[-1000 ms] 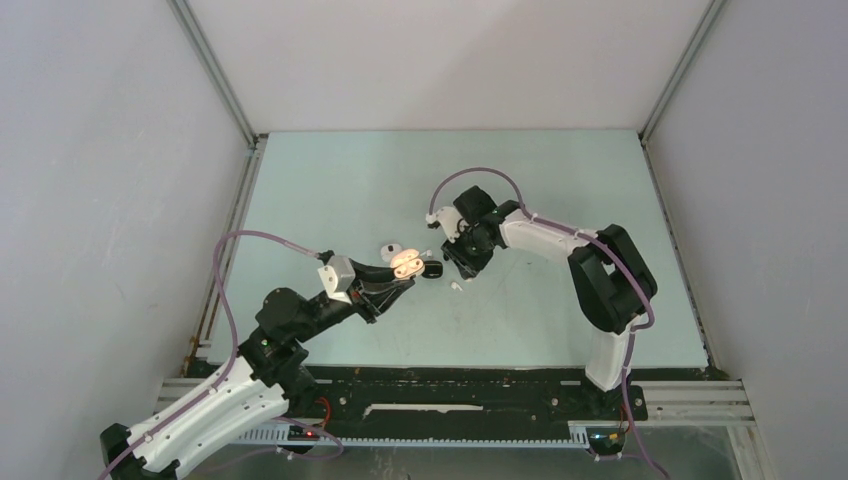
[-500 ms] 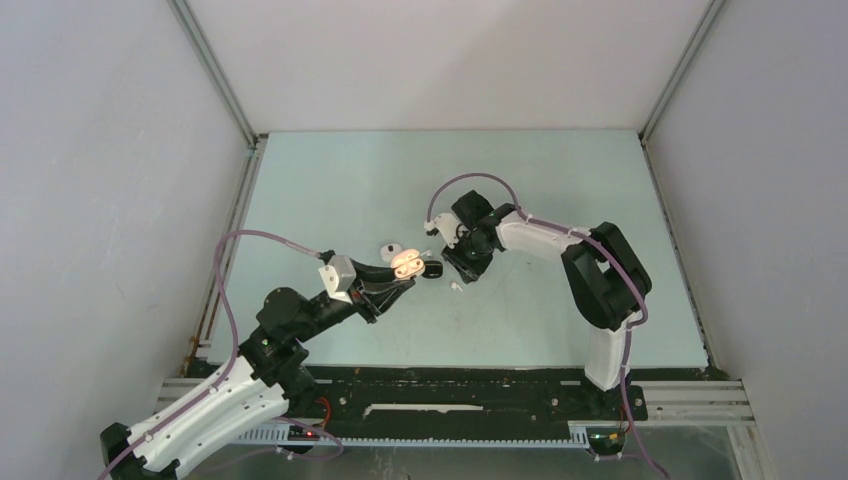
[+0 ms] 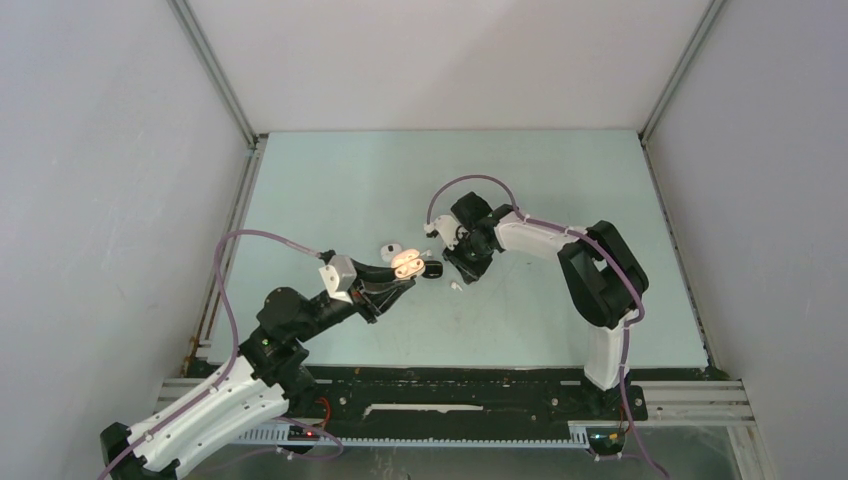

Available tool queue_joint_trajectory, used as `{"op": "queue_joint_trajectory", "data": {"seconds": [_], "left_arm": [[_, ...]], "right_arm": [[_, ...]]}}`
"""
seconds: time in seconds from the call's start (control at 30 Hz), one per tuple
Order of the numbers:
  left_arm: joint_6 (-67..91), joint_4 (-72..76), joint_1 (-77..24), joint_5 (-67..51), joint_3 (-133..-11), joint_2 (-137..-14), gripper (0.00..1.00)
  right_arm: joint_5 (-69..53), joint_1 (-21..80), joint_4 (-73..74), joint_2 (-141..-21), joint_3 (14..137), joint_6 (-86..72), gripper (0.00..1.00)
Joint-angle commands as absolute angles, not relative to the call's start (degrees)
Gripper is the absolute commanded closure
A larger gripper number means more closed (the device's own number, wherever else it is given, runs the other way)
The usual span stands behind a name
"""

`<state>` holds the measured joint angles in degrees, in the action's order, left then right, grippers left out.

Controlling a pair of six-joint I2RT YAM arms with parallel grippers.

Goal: Insert the wireless bluetooth earbuds into the charging case
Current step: Pick up the right earbud from the center of the board.

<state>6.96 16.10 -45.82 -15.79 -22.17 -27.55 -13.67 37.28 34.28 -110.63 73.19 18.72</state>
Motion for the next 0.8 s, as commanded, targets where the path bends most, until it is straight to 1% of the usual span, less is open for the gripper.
{"op": "queue_joint_trajectory", "data": {"seconds": [0.0, 0.13, 0.3, 0.57, 0.77], "left_arm": [[5.64, 17.3, -45.61, -16.17, -23.03, -27.86, 1.0], [5.63, 17.22, -45.61, -16.34, -23.12, -27.94, 1.0], [5.68, 17.16, -45.6, -16.35, -23.2, -28.12, 1.0], [5.63, 17.06, -45.61, -16.73, -23.47, -28.87, 1.0], [5.68, 17.03, -45.57, -17.0, -23.6, -29.32, 1.0]], "right_arm": [[-13.18, 37.46, 34.51, -110.87, 73.35, 20.15, 0.8], [-13.65, 37.26, 37.55, -108.84, 73.37, 23.9, 0.83], [-20.96, 34.47, 44.04, -106.47, 74.52, 24.7, 0.84], [-33.33, 30.46, 57.25, -111.46, 78.9, 21.61, 0.85], [-35.86, 26.26, 66.21, -117.54, 83.88, 21.41, 0.83]]}}
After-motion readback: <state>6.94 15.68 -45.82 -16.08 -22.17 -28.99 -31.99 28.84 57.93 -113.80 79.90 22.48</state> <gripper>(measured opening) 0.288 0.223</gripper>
